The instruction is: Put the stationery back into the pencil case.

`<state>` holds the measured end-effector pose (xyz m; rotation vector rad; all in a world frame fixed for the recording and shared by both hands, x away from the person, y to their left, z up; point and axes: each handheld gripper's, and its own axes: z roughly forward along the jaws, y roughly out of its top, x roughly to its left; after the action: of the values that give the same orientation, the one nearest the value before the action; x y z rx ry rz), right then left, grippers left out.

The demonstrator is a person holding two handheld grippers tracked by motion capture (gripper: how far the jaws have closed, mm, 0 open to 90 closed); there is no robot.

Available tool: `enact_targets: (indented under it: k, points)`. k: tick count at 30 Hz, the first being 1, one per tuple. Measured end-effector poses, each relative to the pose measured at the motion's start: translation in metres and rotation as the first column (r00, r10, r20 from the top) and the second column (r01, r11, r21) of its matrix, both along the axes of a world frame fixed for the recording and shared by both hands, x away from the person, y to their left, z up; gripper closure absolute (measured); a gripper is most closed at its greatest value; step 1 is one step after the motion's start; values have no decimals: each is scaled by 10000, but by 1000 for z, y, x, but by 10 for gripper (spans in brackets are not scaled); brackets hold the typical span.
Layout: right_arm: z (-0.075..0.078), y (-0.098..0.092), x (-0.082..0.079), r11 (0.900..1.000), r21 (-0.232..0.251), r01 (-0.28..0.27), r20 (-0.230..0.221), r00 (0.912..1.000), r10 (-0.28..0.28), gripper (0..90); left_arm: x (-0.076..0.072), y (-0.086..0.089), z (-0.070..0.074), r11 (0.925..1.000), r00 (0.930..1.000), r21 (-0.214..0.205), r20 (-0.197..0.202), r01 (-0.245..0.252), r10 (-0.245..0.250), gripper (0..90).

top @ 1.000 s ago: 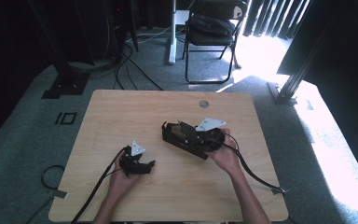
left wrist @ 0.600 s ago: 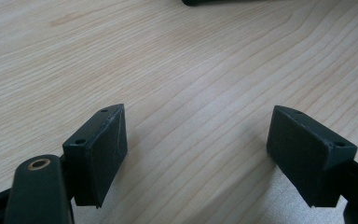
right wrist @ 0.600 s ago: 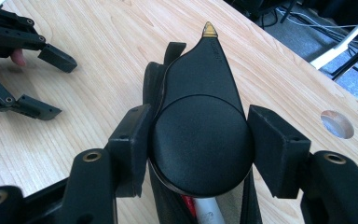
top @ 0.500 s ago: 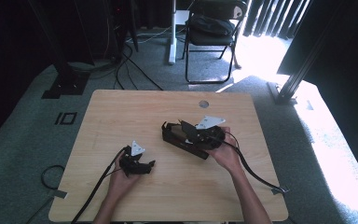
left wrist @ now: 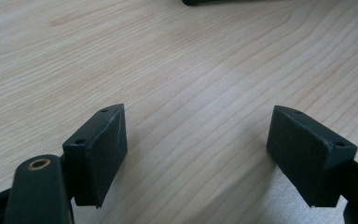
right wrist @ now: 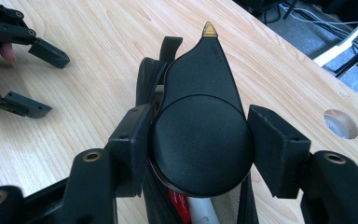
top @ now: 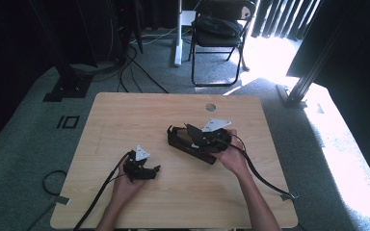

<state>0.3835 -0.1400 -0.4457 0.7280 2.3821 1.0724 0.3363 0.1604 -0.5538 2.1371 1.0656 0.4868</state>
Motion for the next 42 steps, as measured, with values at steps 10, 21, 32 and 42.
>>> enact_targets:
  k: [10,21,32,42]
  points:
    - [-3,1,4,9999,-122,-7,-96,10000,6,414,0,0,0,10000,10000,6,1,4,-4,207]
    - [-7,2,8,9995,-320,-81,-306,9995,71,413,0,0,0,10000,10000,20,-9,18,-18,207]
    - [-14,5,14,9987,-490,-119,-617,9981,89,413,0,0,0,10000,10000,29,-6,20,-20,207]
    - [-18,6,18,9980,-623,-90,-881,9961,35,412,0,0,0,10000,10000,26,-6,18,-18,207]
